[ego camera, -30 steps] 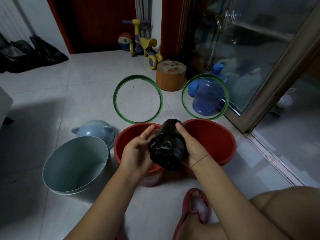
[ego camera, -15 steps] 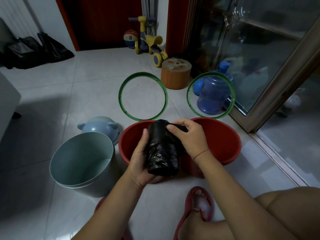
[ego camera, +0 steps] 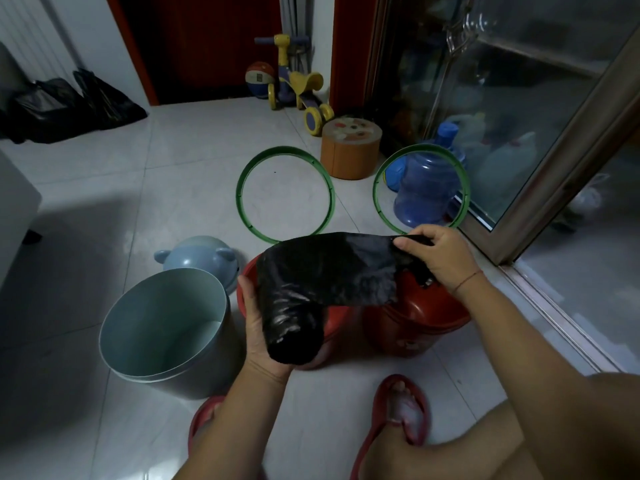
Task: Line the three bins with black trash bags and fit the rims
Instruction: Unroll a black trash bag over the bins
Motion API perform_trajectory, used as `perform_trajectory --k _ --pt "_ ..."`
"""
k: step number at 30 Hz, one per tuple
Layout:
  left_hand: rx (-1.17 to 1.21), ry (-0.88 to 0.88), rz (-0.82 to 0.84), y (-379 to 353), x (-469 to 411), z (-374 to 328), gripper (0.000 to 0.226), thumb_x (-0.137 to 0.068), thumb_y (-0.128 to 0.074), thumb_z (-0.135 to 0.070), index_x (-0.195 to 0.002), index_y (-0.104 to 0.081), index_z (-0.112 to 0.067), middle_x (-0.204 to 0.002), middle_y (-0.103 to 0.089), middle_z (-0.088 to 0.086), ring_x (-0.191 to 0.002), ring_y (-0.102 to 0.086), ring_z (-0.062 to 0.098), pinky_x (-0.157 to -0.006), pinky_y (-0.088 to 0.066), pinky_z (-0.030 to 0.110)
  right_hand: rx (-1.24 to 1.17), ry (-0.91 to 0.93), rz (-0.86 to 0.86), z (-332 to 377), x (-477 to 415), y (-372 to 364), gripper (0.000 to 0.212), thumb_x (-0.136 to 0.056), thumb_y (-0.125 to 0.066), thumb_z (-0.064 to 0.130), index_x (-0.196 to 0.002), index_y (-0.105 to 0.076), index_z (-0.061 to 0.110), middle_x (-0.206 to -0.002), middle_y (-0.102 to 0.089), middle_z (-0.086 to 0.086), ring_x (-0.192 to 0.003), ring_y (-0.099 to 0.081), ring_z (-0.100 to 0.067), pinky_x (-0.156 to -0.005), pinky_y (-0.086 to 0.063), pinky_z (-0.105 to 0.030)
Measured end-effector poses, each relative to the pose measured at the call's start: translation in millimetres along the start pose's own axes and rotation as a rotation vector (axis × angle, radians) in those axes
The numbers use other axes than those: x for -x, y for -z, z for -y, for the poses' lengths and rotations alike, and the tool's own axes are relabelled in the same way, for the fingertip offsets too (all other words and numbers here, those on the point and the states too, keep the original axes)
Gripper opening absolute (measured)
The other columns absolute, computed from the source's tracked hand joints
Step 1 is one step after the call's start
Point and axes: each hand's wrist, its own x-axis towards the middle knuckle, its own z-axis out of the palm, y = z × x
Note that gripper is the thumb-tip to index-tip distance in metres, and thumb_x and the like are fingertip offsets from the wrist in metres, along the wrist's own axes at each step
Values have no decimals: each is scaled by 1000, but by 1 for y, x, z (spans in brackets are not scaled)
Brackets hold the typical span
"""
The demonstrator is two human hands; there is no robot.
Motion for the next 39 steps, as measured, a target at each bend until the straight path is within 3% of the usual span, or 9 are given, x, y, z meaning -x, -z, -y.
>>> perform_trajectory --k 4,10,15,18,21,24,30,35,39 --pt "44 -62 24 3 -6 2 66 -60 -71 -56 -107 -73 -11 -112 -71 12 -104 -67 29 -98 -35 47 37 -42 -60 -23 -16 25 13 -74 -76 22 -67 -67 19 -66 -64 1 -53 -55 5 -57 -46 -12" --pt "71 -200 19 11 -6 -1 67 -43 -88 -47 -102 -75 -19 -107 -73 2 -98 -69 21 -91 -47 42 30 -173 -216 -64 -37 45 29 -76 -75 29 -83 -71 1 -82 -67 -12 -74 -60 -17 -72 -48 -32" --pt "77 -28 21 3 -13 14 54 -62 -83 -34 -107 -73 -6 -112 -71 15 -101 -68 31 -81 -56 48 -77 -395 -410 -71 -26 37 48 -86 -61 44 -119 -59 8 -123 -59 -12 -112 -58 -25 -96 -46 -31" --pt "43 124 -20 -3 -23 35 62 -60 -88 -24 -114 -68 -1 -121 -64 23 -110 -62 38 -87 -52 52 -393 -628 -630 -44 14 17 47 -82 -56 60 -95 -63 15 -97 -61 -9 -81 -59 -19 -68 -53 -29" --pt "-15 205 -108 -3 -32 54 75 -57 -89 -22 -124 -62 -2 -132 -56 22 -120 -55 39 -102 -41 53 -756 -894 -416 -17 73 -22 57 -78 -48 70 -82 -57 14 -68 -62 -2 -69 -60 -16 -72 -52 -34" --pt "-127 268 -153 2 -35 66 78 -61 -87 -27 -130 -57 -5 -134 -55 22 -126 -50 38 -111 -31 51 -966 -982 -122 -5 109 -57 58 -74 -50 70 -90 -64 16 -89 -71 -7 -80 -65 -17 -80 -48 -39" --pt "-106 316 -78 11 -24 66 81 -61 -85 -43 -128 -59 -5 -141 -47 24 -130 -45 39 -113 -26 52 -921 -720 -240 -2 93 -64 35 -82 -68 15 -114 -62 2 -118 -65 -22 -108 -62 -35 -100 -46 -50" --pt "102 178 130 19 -18 68 99 -69 -58 -74 -141 -44 -8 -151 -33 22 -141 -25 40 -115 -21 54 -892 -664 -302 -5 86 -67 42 -80 -71 17 -118 -60 1 -114 -66 -19 -103 -64 -33 -90 -52 -47" --pt "187 124 146 23 -22 74 91 -74 -50 -74 -132 -54 -3 -138 -50 24 -129 -46 41 -103 -40 53 -952 -656 -378 -10 79 -61 42 -83 -68 17 -120 -58 1 -115 -65 -21 -105 -62 -37 -90 -52 -49"
